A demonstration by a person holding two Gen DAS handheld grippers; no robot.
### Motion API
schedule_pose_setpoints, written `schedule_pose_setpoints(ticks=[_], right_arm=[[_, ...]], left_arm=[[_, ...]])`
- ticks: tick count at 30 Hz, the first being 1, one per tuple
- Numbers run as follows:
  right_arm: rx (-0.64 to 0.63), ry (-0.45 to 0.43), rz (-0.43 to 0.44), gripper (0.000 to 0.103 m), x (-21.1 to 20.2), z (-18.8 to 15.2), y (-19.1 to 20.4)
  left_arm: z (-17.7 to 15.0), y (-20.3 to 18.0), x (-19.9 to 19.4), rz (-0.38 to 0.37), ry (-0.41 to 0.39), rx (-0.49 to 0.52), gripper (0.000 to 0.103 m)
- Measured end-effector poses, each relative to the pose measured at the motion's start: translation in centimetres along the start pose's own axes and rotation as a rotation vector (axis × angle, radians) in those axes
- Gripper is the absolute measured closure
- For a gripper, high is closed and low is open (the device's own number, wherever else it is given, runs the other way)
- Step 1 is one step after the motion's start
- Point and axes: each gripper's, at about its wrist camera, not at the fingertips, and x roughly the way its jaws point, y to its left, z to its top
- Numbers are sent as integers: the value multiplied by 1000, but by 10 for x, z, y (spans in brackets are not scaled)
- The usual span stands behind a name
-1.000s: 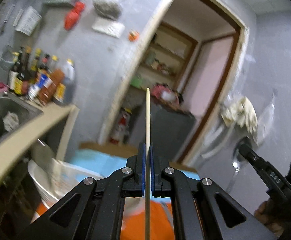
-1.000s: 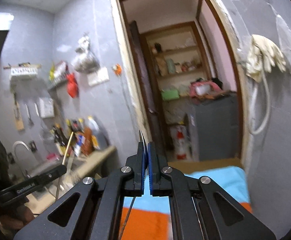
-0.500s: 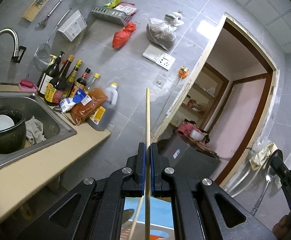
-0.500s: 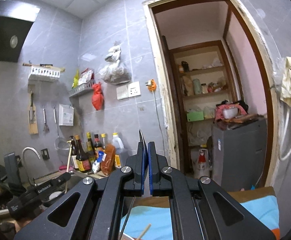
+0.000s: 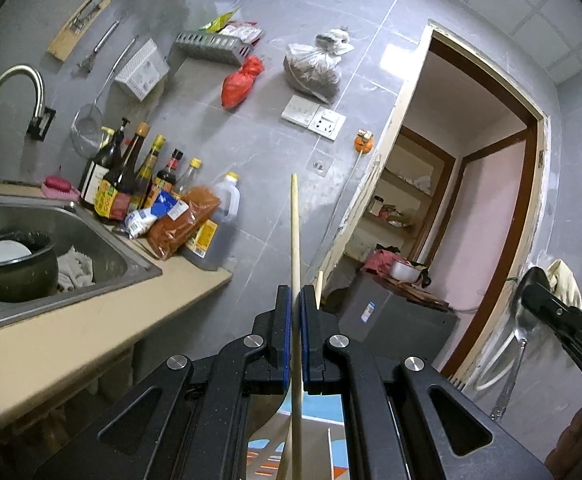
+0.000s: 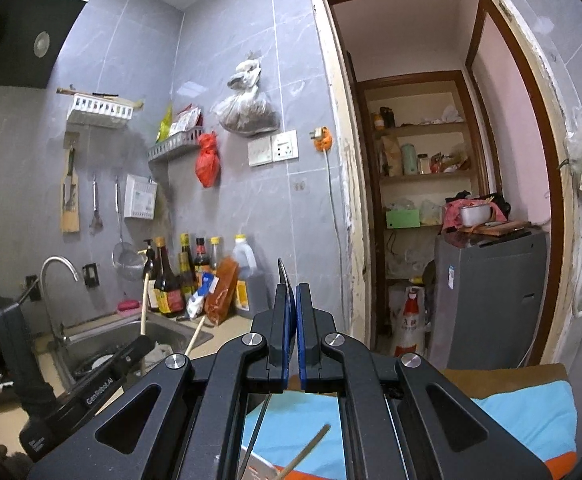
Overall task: Organize utensils
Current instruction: 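Lift the chopstick and spoon and carry them over the white holder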
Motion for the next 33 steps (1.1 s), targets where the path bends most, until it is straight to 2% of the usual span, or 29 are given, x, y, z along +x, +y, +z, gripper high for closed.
schedule_pose_setpoints(ticks=[14, 27, 33], right_arm=[[-82, 35, 26, 101, 1, -25, 17], [-77, 81, 49, 100, -2, -37, 20], [-57, 102, 57, 95, -1, -39, 19]], left_arm=[[-20, -19, -24, 45, -37, 200, 100], [-27, -28, -27, 74, -26, 311, 100], [-26, -27, -26, 50, 29, 314, 100]])
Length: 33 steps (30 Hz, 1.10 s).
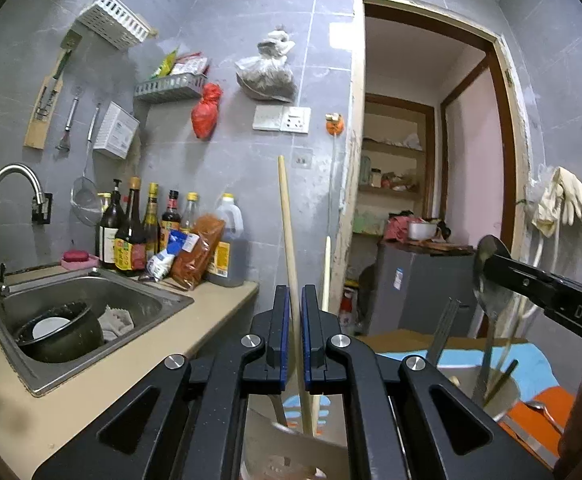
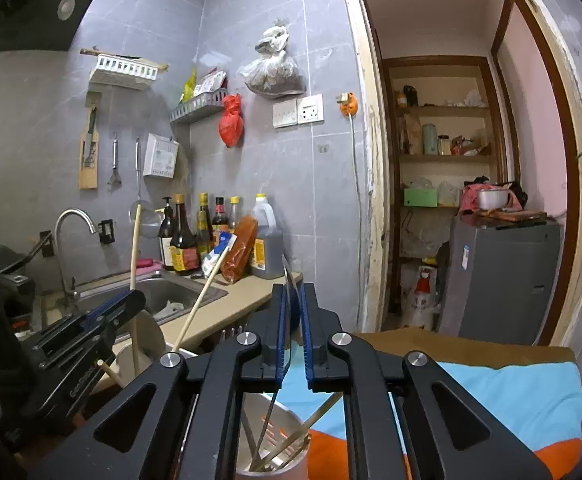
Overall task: Organize utensils
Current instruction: 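Lift the chopstick and spoon and carry them over the white holder, then open both tools to drop the chopstick and spoon into the white holder, then move both tools back down to the knife and spoon on the cloth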
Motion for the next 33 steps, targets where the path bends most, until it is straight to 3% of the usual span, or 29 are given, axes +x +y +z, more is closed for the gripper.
schedule_pose_setpoints(ticks=[4, 15, 21, 24, 27, 31, 33], right_arm=[[11, 6, 6, 87, 0, -1, 0], [28, 8, 10, 84, -5, 1, -1], [46, -7, -6, 74, -15, 9, -7], [64, -16, -26, 63, -26, 14, -17], [87, -22, -54, 48, -39, 18, -30], [120, -21, -105, 25, -59, 20, -51], [139, -21, -129, 20, -72, 22, -65]], left_arm=[[-1, 3, 2, -16, 35, -26, 99], [4, 2, -2, -75, 96, -68, 98], [23, -2, -8, -86, 113, -98, 78], [35, -10, -12, -86, 123, -82, 70], [48, -21, -15, -94, 133, -72, 55], [60, -40, -18, -102, 143, -74, 25], [64, -52, -21, -104, 143, -77, 16]])
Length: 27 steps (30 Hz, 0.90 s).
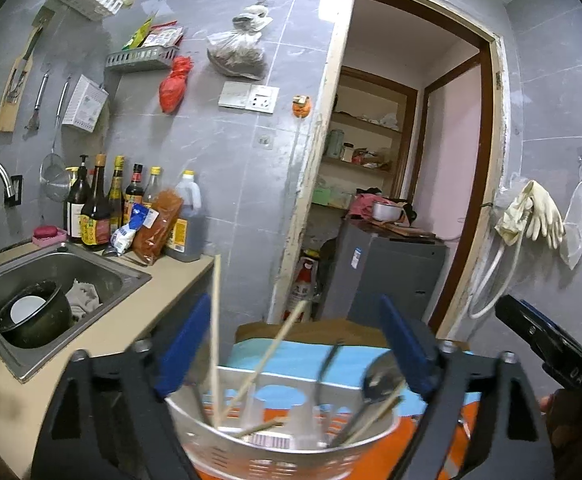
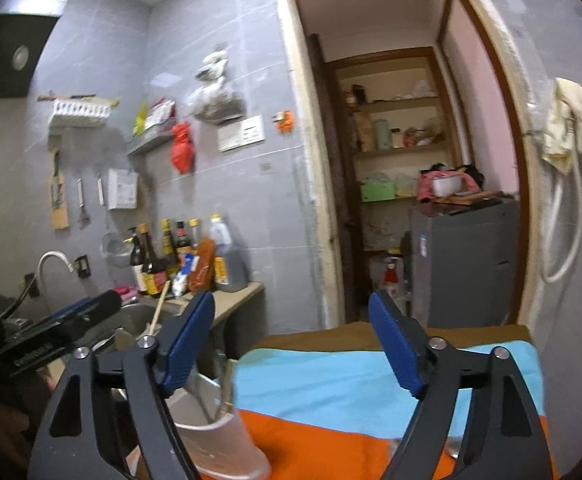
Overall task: Organize utensils
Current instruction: 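Move both tools back down to the knife and spoon on the cloth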
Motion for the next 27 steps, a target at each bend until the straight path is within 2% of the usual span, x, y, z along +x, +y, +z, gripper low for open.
schedule_pose_setpoints(ticks=[2, 3, 5, 17, 23, 27], right_arm=[[10, -5, -25, 12, -12, 4, -14], [14, -10, -36, 10, -20, 6, -22], [19, -16, -56, 0, -30, 9, -34], [2, -28, -144, 0, -87, 18, -99], [-9, 13, -180, 0, -98, 5, -129], [4, 71, -186, 0, -96, -14, -152]], left_arm=[[1, -14, -1, 0, 1, 4, 10], [1, -22, -1, -3, 1, 7, 10], [1, -39, -2, -11, 6, 17, 9], [-21, -127, 1, -86, 23, 84, 9], [-50, -160, 16, -98, 90, 99, 9], [-76, -175, 29, -83, 154, 112, 9]])
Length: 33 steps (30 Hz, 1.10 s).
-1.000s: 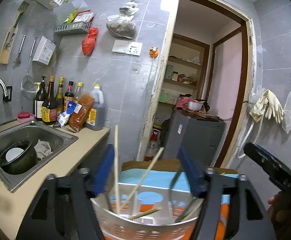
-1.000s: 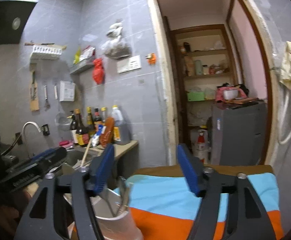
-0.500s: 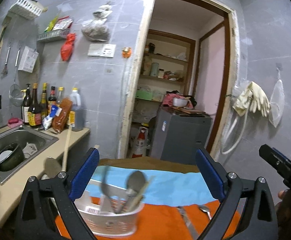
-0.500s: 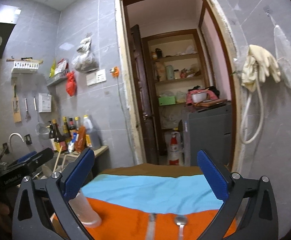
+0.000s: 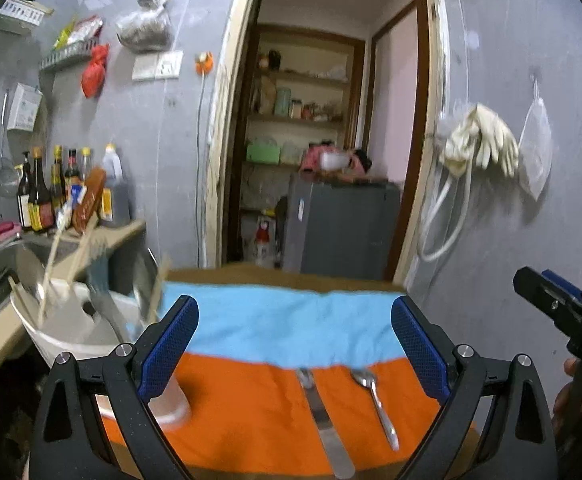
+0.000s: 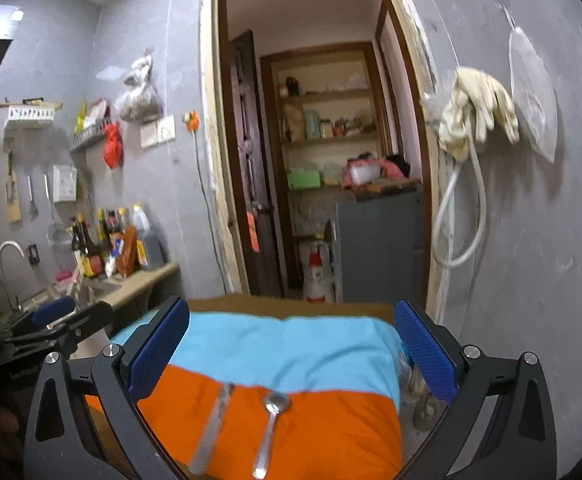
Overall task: Organize utensils
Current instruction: 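Move both tools back down to the knife and spoon on the cloth, then grasp the silver knife with the left tool while the right tool grasps the silver spoon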
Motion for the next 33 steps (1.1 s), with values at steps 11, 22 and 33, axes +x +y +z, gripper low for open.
schedule_pose_setpoints(ticks=[11, 22, 33], right_arm=[[30, 193, 35, 0, 39, -56, -35], [79, 404, 135, 36, 88, -82, -38], [100, 514, 187, 61, 111, -95, -36]], left_arm=[[-54, -12, 62, 45, 225, -3, 9], [-81, -7, 126, -6, 510, -36, 39], [-90, -17, 150, -23, 617, 43, 75]])
